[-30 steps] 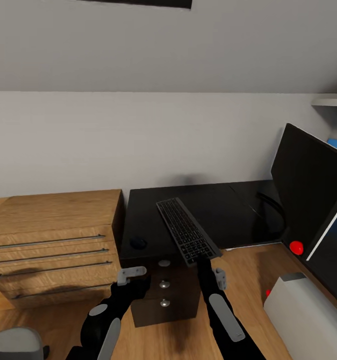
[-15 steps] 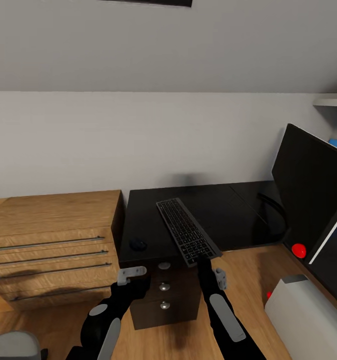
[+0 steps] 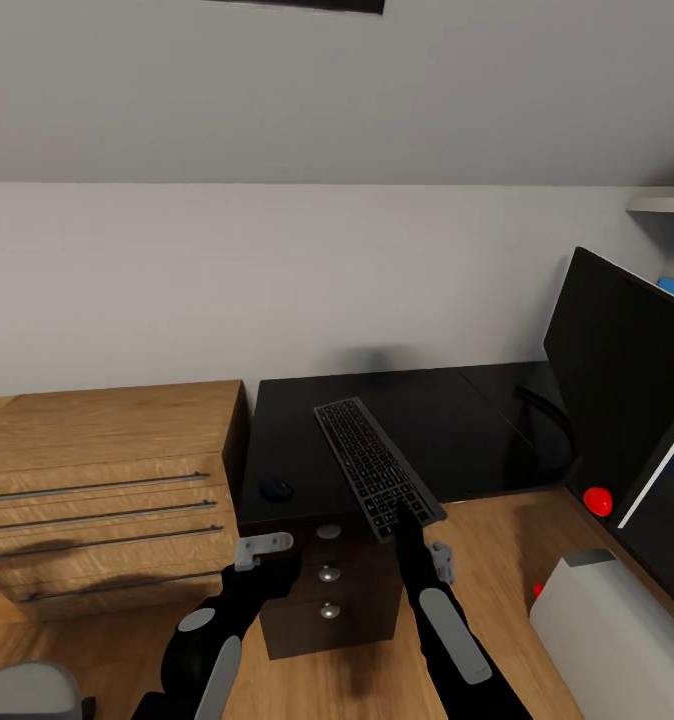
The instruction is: In the bedroom, organize the workspace by keeping the computer under the desk, ensuring the monitor is on the desk, placing the keyboard on the desk next to the monitor, placing the mouse on the desk next to the keyboard, moving the folder from the swivel chair onto the desk next to the mouse, stacking the notebook on top of the folder with the pen on top of the notebook, and positioning the swivel chair next to the desk.
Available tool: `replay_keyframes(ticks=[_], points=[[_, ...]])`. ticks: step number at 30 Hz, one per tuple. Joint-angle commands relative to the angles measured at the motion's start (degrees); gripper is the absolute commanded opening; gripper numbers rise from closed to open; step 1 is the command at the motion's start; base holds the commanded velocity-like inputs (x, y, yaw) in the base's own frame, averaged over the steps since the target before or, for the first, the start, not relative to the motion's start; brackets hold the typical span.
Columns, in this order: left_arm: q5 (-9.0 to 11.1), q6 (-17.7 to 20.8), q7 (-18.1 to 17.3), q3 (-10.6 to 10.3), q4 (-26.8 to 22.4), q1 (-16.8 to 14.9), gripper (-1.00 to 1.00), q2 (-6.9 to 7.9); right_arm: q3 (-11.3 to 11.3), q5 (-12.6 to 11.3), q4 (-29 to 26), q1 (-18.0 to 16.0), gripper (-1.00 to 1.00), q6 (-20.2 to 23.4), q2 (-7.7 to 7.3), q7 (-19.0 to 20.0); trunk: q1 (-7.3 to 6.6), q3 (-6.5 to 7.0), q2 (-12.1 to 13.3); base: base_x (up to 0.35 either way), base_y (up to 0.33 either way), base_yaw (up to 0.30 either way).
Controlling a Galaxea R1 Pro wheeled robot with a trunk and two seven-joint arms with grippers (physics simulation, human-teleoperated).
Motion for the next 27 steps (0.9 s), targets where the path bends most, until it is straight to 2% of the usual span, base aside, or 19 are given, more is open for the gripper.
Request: replay_keyframes(ticks=[1, 9, 13, 27], points=[[0.6, 0.2, 0.5, -0.1, -0.1, 0.0, 1.00, 0.01, 0.2, -0.5, -0.1, 0.0, 1.00, -0.4, -0.03, -0.2, 0.00, -0.06, 0.0, 0.000, 0.000, 0.000], [0.6, 0.2, 0.5, -0.7, 0.0, 0.0, 1.00, 0.04, 0.3, -0.4, -0.1, 0.0, 1.00, -0.5, -0.03, -0.2, 0.00, -0.06, 0.0, -0.100, -0.018, 0.000], [0.6, 0.2, 0.5, -1.6, 0.0, 0.0, 1.00, 0.08, 0.3, -0.4, -0.1, 0.0, 1.00, -0.6, -0.02, -0.1, 0.00, -0.06, 0.0, -0.275, -0.074, 0.000], [0.5, 0.2, 0.6, -1.9, 0.7, 0.0, 1.00, 0.09, 0.8, -0.1, 0.0, 0.0, 1.00, -0.9, -0.09, 0.0, 0.00, -0.06, 0.0, -0.299, -0.103, 0.000]])
